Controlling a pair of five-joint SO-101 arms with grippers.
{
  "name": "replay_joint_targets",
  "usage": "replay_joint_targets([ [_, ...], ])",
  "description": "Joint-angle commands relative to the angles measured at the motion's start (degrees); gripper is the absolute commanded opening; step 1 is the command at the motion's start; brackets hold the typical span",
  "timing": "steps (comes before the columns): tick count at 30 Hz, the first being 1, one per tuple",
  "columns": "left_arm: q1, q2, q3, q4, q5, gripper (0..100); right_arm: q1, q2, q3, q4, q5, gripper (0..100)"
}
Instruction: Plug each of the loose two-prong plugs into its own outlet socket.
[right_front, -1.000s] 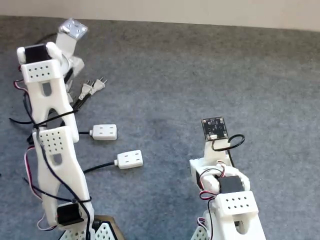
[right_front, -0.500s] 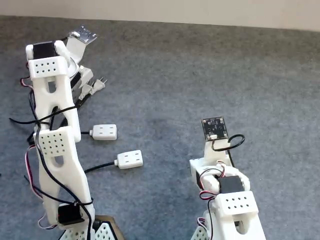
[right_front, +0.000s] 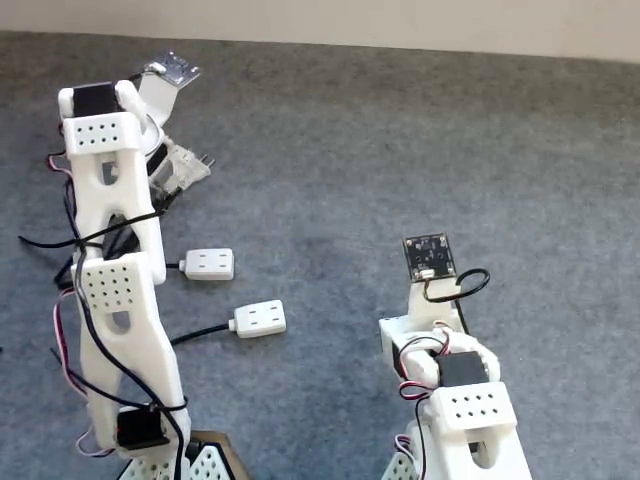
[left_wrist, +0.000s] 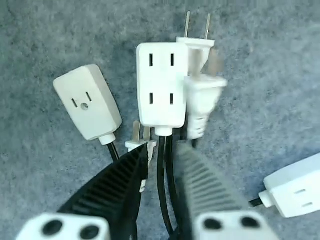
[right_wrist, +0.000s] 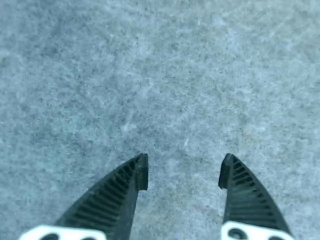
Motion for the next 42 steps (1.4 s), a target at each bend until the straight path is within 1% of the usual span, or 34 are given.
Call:
replay_joint_targets([
  [1, 1.80, -3.21, -1.80, -0.26, -0.26, 0, 0.40, -0.92, -0.66, 0.48, 0.53, 23.1],
  [4, 1.80, -3.12, -1.36, -0.18, -0.26, 1, 0.40, -0.92, -0.66, 0.48, 0.53, 23.1],
  [7, 1.89, -3.03, -1.01, 0.00, 0.26, 6, 0.40, -0.92, -0.66, 0.48, 0.53, 23.1],
  [10, 2.51, -3.12, 3.30, 0.09, 2.37, 12, 0.40, -0.92, -0.66, 0.48, 0.53, 23.1],
  [14, 4.18, -3.03, 11.12, -0.26, 2.20, 13, 0.40, -0.92, -0.66, 0.48, 0.53, 23.1],
  [17, 5.32, -3.03, 16.75, -4.04, 2.11, 13, 0.40, -0.92, -0.66, 0.48, 0.53, 23.1],
  [22, 5.23, -3.03, 23.60, -11.60, 2.11, 13, 0.40, -0.92, -0.66, 0.48, 0.53, 23.1],
  [27, 4.18, -3.03, 29.23, -19.34, 2.20, 13, 0.40, -0.92, -0.66, 0.48, 0.53, 23.1],
  [29, 3.12, -3.03, 29.93, -20.84, 2.20, 13, 0.40, -0.92, -0.66, 0.48, 0.53, 23.1],
  [33, 1.10, -3.47, 29.76, -21.36, 2.20, 13, 0.40, -0.92, -0.66, 0.48, 0.53, 23.1],
  [37, -0.31, -3.21, 26.68, -20.84, 2.20, 13, 0.40, -0.92, -0.66, 0.48, 0.53, 23.1],
  [39, -0.40, -3.47, 25.27, -19.16, 2.20, 13, 0.40, -0.92, -0.66, 0.48, 0.53, 23.1],
  [42, -0.40, -3.56, 20.88, -14.33, 2.20, 13, 0.40, -0.92, -0.66, 0.48, 0.53, 23.1],
])
